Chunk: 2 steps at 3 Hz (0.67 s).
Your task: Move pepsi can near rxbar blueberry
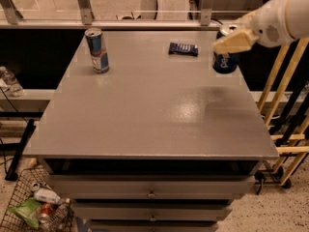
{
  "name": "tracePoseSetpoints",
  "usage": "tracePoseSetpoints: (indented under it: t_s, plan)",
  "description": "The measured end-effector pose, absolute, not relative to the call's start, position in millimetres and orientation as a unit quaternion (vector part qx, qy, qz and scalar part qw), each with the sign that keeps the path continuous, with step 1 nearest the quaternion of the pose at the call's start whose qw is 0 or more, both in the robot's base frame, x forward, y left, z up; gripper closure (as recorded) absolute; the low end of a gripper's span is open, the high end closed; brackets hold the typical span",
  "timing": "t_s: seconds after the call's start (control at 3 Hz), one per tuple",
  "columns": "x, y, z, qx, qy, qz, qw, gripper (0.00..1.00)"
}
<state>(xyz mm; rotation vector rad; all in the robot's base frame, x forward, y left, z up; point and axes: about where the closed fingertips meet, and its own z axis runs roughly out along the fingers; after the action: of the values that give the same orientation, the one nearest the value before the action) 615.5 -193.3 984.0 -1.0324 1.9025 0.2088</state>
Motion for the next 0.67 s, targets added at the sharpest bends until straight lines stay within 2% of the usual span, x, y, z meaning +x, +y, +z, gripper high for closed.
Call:
tracePoseSetpoints:
  t_s: [0.67]
  plan:
    - [701,-196,1023,-0.343,0.801,0.074,0.485,1.00]
